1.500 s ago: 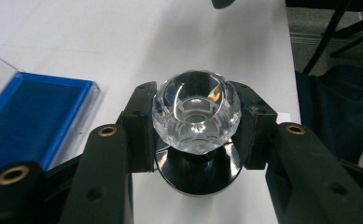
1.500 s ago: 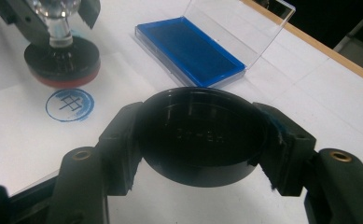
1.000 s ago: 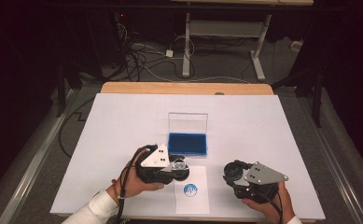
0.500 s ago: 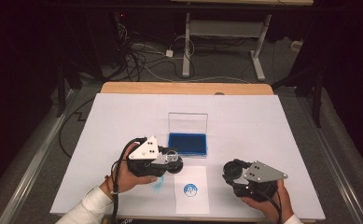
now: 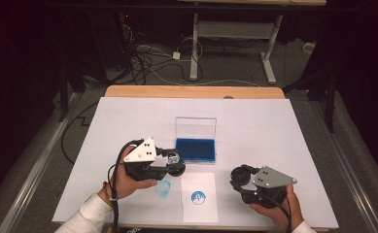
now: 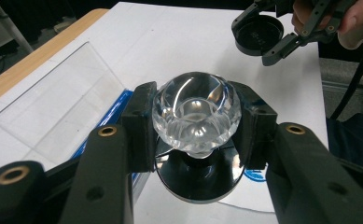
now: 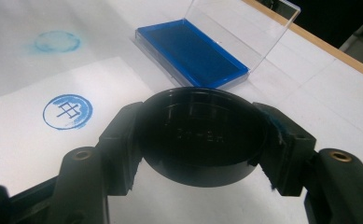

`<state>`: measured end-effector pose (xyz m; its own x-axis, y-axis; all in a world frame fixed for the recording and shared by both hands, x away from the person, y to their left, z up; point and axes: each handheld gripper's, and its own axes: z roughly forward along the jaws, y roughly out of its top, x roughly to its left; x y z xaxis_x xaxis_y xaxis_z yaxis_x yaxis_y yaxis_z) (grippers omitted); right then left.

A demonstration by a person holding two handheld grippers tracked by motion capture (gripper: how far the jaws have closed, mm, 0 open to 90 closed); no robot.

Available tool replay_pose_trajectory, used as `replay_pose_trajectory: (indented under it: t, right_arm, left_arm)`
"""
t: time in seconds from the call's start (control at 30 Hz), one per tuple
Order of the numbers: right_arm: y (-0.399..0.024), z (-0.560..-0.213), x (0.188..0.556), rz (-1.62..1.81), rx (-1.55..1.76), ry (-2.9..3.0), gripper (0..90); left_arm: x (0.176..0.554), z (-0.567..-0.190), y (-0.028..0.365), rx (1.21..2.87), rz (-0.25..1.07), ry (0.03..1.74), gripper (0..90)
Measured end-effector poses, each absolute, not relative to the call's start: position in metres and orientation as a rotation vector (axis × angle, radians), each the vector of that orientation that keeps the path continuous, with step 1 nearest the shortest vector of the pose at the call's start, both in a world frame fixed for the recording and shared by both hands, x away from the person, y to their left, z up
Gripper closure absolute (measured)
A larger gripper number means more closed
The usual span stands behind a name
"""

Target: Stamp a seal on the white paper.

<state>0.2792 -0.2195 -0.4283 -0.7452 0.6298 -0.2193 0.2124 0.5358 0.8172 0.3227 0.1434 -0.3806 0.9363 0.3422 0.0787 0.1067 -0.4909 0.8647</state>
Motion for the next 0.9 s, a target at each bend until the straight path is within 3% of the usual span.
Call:
replay_pose_trajectory:
  t: [0.9]
  right_arm:
    - [-0.204,-0.430,0.289,1.161,0.618,2.328,38.0]
  left_arm:
    - [0.314,-0.379,0.159,2.071,0.326,0.357,54.4]
